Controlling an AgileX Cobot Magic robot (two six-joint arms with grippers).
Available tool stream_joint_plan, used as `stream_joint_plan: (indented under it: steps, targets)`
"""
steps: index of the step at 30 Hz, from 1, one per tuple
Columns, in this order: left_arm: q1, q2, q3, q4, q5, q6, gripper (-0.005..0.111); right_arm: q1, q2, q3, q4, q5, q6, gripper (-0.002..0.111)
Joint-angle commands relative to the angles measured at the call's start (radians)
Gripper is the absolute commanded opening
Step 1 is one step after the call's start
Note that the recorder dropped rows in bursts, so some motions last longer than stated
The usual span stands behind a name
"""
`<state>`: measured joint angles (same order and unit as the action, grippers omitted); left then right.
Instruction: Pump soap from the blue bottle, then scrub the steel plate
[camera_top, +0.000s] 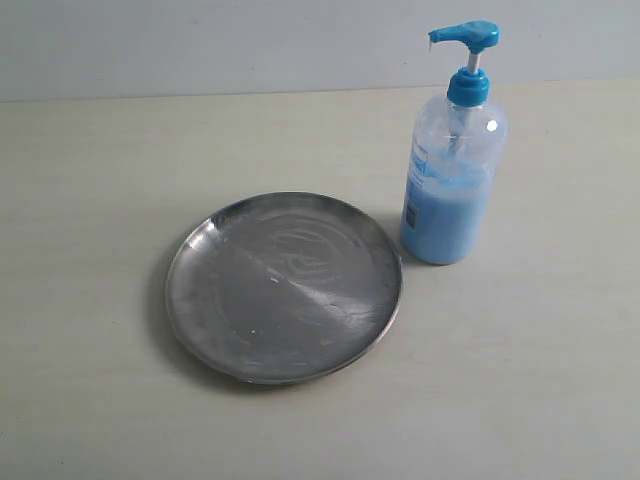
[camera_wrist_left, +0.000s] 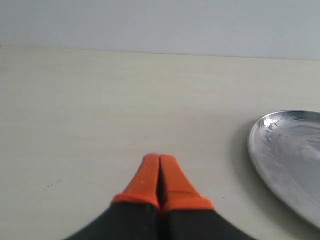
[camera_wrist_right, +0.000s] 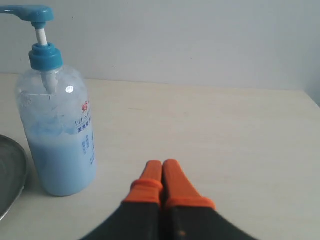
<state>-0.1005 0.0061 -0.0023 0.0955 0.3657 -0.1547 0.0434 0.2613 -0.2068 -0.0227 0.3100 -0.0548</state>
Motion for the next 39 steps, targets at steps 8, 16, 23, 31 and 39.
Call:
stream_joint_plan:
  steps: [8,16,23,31,39]
  targets:
    - [0.002,-0.006,0.002,-0.002,-0.011,-0.006,0.000,-0.004,0.129,-0.133,-0.003,-0.005,0.002,0.000]
    - [0.002,-0.006,0.002,-0.002,-0.011,-0.006,0.000,-0.004,0.207,-0.242,-0.003,-0.005,0.002,0.000]
    - [0.002,-0.006,0.002,-0.002,-0.011,-0.006,0.000,-0.004,0.277,-0.347,-0.003,-0.005,0.002,0.000]
    - [0.002,-0.006,0.002,-0.002,-0.011,-0.006,0.000,-0.004,0.280,-0.353,-0.003,-0.015,0.002,0.000]
    - [0.002,-0.006,0.002,-0.002,-0.011,-0.006,0.000,-0.004,0.280,-0.353,-0.003,-0.013,0.004,0.000]
